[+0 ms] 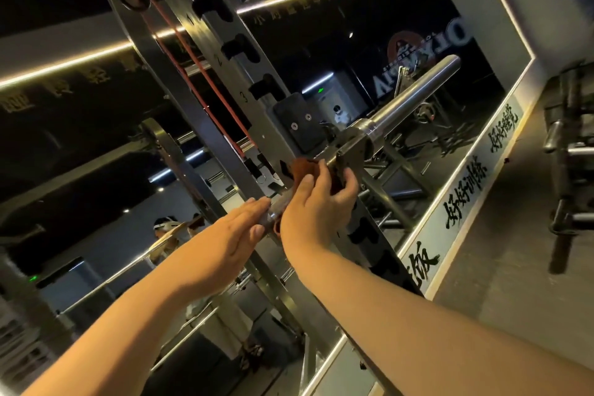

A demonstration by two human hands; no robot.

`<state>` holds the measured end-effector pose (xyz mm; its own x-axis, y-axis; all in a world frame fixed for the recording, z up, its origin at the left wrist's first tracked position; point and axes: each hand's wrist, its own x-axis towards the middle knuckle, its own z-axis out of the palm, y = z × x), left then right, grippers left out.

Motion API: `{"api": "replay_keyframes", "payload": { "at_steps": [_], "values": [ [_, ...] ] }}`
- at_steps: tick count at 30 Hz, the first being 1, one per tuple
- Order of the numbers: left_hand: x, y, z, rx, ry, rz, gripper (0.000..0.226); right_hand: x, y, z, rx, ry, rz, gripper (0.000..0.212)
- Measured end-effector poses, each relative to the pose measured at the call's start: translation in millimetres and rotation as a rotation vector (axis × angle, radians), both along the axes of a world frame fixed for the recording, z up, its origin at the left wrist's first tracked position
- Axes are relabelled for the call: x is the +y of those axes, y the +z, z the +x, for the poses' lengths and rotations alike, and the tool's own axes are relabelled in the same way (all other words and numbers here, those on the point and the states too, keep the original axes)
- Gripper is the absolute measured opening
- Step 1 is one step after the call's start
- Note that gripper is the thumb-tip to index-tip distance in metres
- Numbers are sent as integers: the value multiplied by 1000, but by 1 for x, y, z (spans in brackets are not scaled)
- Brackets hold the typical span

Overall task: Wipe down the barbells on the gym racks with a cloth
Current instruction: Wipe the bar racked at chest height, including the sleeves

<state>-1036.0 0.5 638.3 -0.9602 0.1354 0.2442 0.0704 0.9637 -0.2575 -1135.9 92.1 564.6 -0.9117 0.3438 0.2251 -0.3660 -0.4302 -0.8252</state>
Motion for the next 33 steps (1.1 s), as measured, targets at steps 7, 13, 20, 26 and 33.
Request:
{"api": "replay_keyframes", "payload": {
  "at_steps": [7, 13, 20, 26, 33],
  "values": [
    [5, 2, 5, 16, -14, 5, 53, -11, -27, 8, 388, 126, 0, 53],
    [16, 4, -5, -33, -53, -8, 54, 0, -10, -1, 265, 153, -276, 45],
    [24, 5, -16, -82, -85, 117, 47, -16, -21, 32, 261, 337, -353, 47],
    [27, 4, -16, -63, -83, 116, 53, -15, -12, 14, 245, 165, -289, 46],
    [28, 7, -11, -73, -45, 235, 50, -20, -32, 45, 331, 462, -394, 52]
  ]
}}
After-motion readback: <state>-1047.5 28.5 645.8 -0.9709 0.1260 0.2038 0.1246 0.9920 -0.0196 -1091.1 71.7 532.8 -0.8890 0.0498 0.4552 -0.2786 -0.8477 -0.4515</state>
